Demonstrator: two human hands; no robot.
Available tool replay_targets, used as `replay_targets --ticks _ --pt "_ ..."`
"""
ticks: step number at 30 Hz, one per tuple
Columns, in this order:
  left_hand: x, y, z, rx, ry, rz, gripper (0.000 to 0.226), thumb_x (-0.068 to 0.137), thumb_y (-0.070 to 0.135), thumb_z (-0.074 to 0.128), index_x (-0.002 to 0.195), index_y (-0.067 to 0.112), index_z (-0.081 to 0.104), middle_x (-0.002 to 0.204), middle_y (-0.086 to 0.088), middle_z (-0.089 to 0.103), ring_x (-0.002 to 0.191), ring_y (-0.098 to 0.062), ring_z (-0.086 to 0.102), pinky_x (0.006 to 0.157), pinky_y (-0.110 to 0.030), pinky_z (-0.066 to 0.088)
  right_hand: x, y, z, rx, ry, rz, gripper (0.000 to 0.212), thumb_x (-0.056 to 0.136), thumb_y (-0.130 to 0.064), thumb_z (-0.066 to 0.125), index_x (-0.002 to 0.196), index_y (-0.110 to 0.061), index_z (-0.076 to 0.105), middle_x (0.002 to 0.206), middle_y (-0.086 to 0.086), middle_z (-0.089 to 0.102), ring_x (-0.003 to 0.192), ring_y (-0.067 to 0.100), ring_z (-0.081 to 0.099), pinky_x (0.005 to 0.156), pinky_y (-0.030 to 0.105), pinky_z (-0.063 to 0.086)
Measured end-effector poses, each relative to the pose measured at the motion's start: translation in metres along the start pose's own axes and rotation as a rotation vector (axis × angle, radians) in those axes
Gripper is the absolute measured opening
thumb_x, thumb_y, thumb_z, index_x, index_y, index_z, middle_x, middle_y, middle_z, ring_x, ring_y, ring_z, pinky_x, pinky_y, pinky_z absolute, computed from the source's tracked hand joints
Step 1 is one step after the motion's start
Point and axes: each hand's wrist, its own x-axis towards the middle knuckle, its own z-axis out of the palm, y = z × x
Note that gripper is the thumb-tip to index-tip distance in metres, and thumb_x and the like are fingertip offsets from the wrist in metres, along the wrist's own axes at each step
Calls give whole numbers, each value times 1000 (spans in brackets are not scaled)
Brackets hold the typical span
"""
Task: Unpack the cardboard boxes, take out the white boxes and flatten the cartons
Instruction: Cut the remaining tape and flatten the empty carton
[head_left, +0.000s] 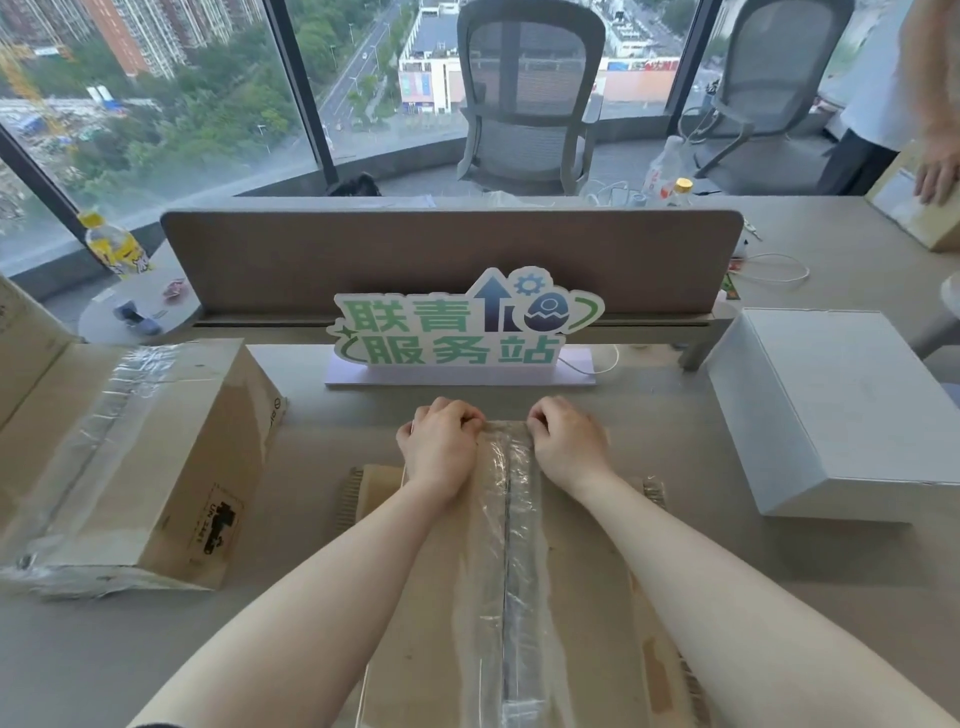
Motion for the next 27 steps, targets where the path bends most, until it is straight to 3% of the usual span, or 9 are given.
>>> replay_targets --ticks 4,9,11,13,16,19,21,24,27 --pt "4 2 -9 -167 -58 -37 18 99 27 49 89 36 60 109 15 61 117 -14 46 103 -40 27 3 -3 -5 206 11 -28 19 95 -20 49 78 -26 49 83 -9 57 86 21 54 83 39 41" --pt "1 6 -13 -263 -92 -44 25 98 28 53 75 37 56 87 21 63 106 -12 54 104 -39 29 -2 0 -8 332 -6 -8 17 88 -34 43 72 -31 46 71 -12 56 77 19 53 77 45 45" --pt "3 3 -18 -379 -94 -64 22 97 26 54 77 33 60 86 17 65 98 -14 57 98 -37 37 -1 0 -13 409 20 -21 20 93 -27 45 73 -27 47 70 -11 54 73 13 51 73 41 43" --pt "6 -2 -29 -590 -93 -95 19 99 20 53 83 24 63 83 8 65 85 -16 57 80 -30 44 -1 1 -25 586 67 -21 28 100 -12 45 74 -22 46 68 -10 50 65 3 46 68 30 39" --pt "10 -3 -47 -697 -181 -82 21 101 18 49 84 16 60 75 3 56 72 -13 48 65 -24 38 -3 5 -45 754 64 15 29 102 -4 40 75 -14 45 67 -10 46 59 -2 41 62 18 36" --pt "11 2 -64 -806 -256 -8 39 103 40 41 72 17 51 74 1 50 75 -15 44 76 -29 35 -9 8 -56 891 6 75 35 107 -19 35 75 -12 46 64 -15 48 61 -1 42 65 19 37" --pt "10 -2 -85 -829 -305 33 56 101 56 30 70 14 51 76 2 53 79 -14 48 86 -29 35 -13 13 -71 899 -29 77 52 106 -39 30 79 -2 53 68 -8 48 67 5 43 70 18 38" --pt "11 -18 -119 -728 -386 50 52 81 68 56 79 15 56 78 4 56 78 -13 49 82 -31 35 -16 28 -107 817 -74 27 64 94 -59 39 85 2 57 73 -2 49 74 11 44 76 19 37" --pt "11 -38 -136 -548 -394 14 31 76 32 77 96 14 61 93 0 65 75 -11 58 72 -25 45 -15 48 -137 591 -190 41 43 79 -47 65 97 -9 61 83 -1 60 76 11 49 73 24 37"
